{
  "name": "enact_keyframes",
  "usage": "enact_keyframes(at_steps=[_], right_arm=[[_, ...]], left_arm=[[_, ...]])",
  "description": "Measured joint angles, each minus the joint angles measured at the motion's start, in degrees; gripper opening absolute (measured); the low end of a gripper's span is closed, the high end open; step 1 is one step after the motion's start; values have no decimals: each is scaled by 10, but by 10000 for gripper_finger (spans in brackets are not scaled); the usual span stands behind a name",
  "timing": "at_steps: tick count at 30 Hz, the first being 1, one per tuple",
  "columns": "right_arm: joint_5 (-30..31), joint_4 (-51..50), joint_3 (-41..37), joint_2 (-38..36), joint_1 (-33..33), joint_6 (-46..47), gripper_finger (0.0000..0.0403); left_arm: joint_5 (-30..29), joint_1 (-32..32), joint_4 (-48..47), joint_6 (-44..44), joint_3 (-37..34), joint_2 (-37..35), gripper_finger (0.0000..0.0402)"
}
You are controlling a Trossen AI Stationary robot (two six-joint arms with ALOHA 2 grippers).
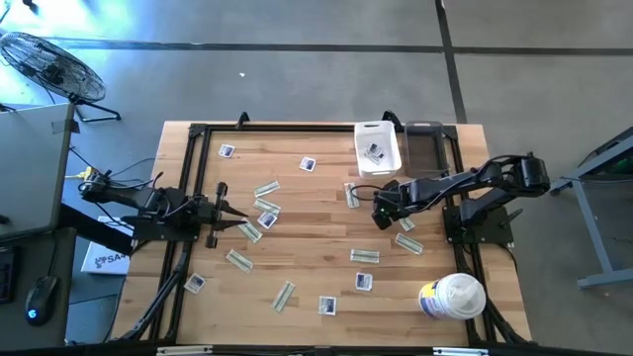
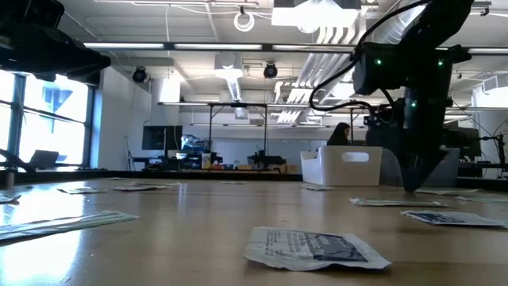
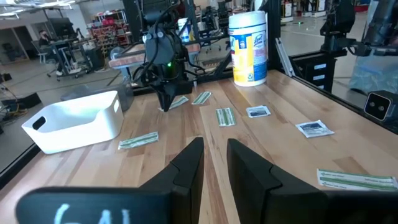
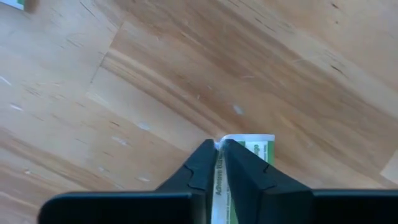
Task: Pick & Place First Aid Supplies
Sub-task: Put the bandage into the gray bin
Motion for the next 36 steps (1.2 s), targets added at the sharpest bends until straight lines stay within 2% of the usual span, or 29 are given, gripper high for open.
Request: enact_keyframes(at_steps=[4,7,14,17,20,23,25,30,36], right_arm=[[-7,-1,7,1,0,-2,6],[-20,-24,31,4,-1,-17,3],[-7,-174,171,3,0,-80,3],[45,-241,248,3,-1,-108,3],[139,-312,312,3,-3,-124,1],[238,-344,354,2,-17,-126,2],[281,-358,363,2,-33,-141,1],[308,-363,359,2,-100,-155,2],[333,-345,298,2,-188,-140,2]], left_arm=[[0,0,0,0,0,0,69],[0,0,0,0,0,0,69],[0,0,0,0,0,0,69],[0,0,0,0,0,0,69],[0,0,0,0,0,0,69],[0,0,0,0,0,0,69],[0,0,0,0,0,0,69],[0,0,0,0,0,0,69],[0,0,0,0,0,0,69]])
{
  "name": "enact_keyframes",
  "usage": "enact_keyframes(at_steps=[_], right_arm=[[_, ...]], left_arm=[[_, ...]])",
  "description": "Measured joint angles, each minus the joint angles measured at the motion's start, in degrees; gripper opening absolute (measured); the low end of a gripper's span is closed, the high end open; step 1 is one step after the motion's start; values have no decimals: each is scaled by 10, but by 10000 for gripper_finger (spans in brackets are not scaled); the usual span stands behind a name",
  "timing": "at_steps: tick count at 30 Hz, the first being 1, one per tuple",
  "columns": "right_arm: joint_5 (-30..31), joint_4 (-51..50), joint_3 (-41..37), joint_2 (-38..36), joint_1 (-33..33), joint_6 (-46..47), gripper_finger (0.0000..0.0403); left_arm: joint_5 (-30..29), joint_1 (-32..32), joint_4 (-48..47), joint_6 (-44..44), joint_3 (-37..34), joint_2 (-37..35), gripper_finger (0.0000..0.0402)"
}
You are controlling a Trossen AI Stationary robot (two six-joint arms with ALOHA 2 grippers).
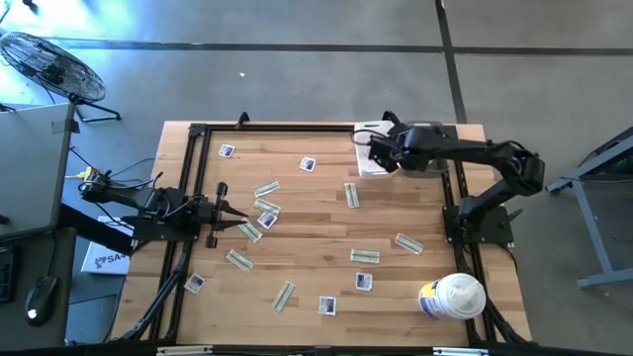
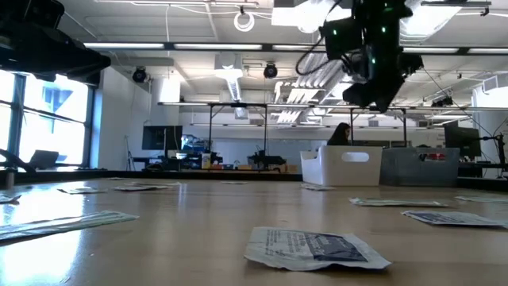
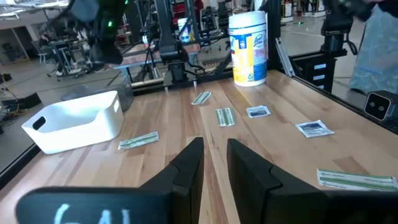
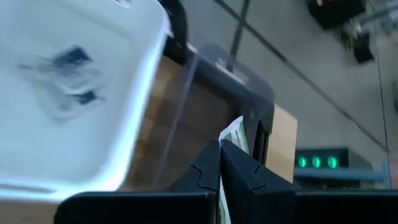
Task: Pick & Place First Aid Supplies
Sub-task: Put the bandage into the gray bin
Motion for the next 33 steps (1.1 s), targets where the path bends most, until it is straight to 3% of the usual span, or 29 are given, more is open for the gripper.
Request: enact_keyframes(at_steps=[8,17,24,33], right_arm=[[-21,94,-98,0,-85,-4,3],[-47,253,-153,-1,-126,-86,9],[-67,256,-168,-1,-127,-81,24],[-68,214,-138,-1,-123,-126,85]], left_arm=[[0,0,0,0,0,0,69],[0,0,0,0,0,0,69],[0,0,0,0,0,0,69],[0,0,0,0,0,0,69]])
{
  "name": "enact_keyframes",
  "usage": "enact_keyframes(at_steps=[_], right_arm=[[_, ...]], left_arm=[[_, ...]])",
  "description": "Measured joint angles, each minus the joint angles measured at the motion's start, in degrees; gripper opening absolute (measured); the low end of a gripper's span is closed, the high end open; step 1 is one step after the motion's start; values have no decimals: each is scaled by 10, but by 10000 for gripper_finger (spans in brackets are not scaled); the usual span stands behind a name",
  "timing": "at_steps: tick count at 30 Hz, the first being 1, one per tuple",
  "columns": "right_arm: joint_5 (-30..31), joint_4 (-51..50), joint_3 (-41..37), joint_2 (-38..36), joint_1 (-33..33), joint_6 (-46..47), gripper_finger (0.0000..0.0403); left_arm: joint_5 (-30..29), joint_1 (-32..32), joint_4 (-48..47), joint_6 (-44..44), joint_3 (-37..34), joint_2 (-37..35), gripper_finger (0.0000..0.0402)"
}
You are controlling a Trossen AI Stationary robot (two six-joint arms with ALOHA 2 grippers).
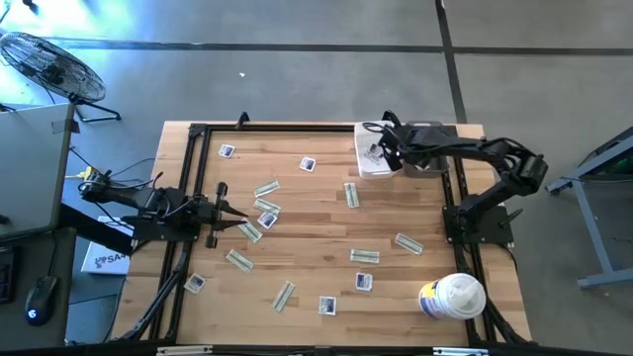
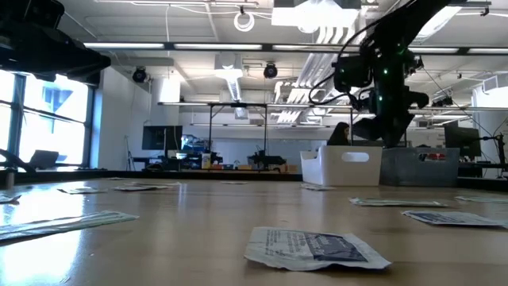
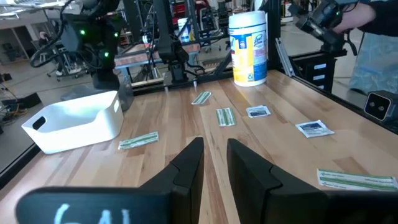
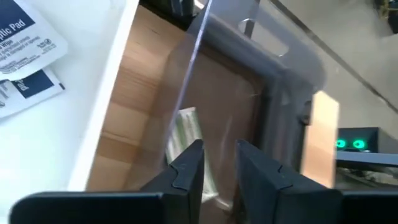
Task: Pick & Place First Aid Supplies
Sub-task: Put the bandage into the gray bin
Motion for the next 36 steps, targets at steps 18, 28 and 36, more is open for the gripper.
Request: enact_keyframes(at_steps=[18,28,36], right_arm=[[-300,-116,38,-41,305,202,94],[-312,-35,-19,-17,486,382,94],[-368,-28,-19,81,513,399,94]], left_arm=[[0,0,0,0,0,0,69],[0,0,0,0,0,0,69],[0,0,0,0,0,0,69]])
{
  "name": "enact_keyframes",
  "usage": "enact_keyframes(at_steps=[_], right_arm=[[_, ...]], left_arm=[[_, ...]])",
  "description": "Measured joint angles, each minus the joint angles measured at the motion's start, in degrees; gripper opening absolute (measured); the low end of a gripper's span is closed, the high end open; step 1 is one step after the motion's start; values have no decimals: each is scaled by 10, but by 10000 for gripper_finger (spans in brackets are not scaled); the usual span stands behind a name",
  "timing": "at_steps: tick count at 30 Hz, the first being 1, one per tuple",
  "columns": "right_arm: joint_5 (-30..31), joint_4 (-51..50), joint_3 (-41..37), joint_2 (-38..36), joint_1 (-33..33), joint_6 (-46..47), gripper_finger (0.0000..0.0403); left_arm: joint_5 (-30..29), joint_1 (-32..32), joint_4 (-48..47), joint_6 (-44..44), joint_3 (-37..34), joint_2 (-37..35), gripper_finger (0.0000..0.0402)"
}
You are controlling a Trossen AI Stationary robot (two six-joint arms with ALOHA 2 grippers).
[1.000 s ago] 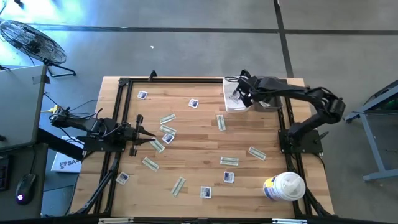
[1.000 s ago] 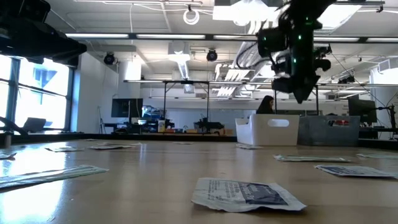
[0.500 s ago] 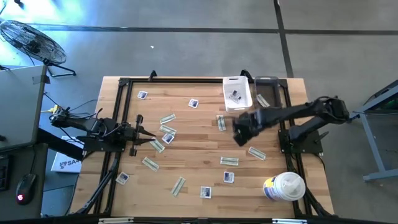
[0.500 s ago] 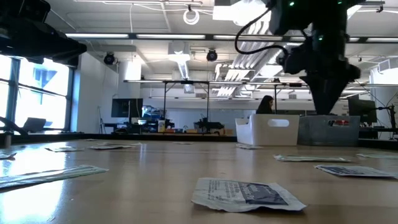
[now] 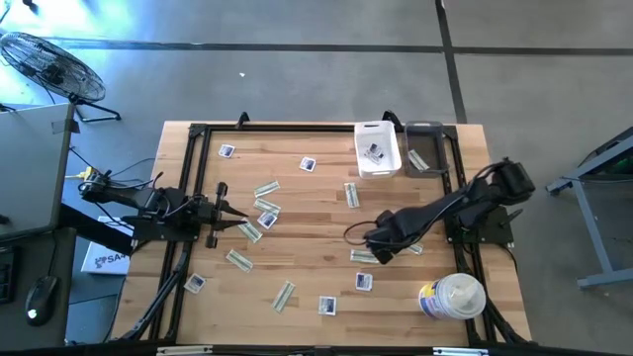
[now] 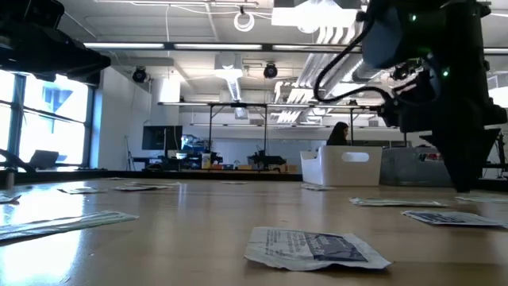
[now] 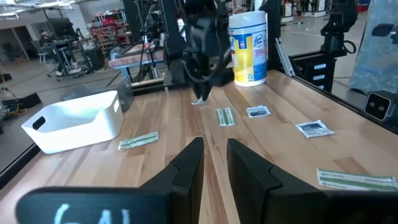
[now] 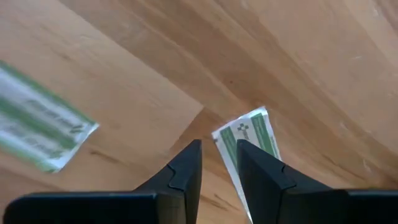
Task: Pick & Place First Aid Supplies
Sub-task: Put the bandage into the gray bin
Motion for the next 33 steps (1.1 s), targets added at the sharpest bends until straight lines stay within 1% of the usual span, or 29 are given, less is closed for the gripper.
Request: enact_keyframes(at_steps=[7,15,20,24,28,30,33], right_arm=[[3,2,0,10,-11,6,94],[-15,5,0,10,-32,27,94],[-25,5,0,10,-34,43,91],[-37,20,-10,10,-34,57,78],[-59,82,-46,6,-35,62,56],[-58,100,-60,4,-35,63,43],[-54,101,-62,3,-35,64,21]], left_arm=[[0,0,0,0,0,0,69],[0,0,0,0,0,0,69],[0,0,0,0,0,0,69],[0,0,0,0,0,0,69],[0,0,0,0,0,0,69],[0,0,0,0,0,0,69],[0,0,0,0,0,0,69]])
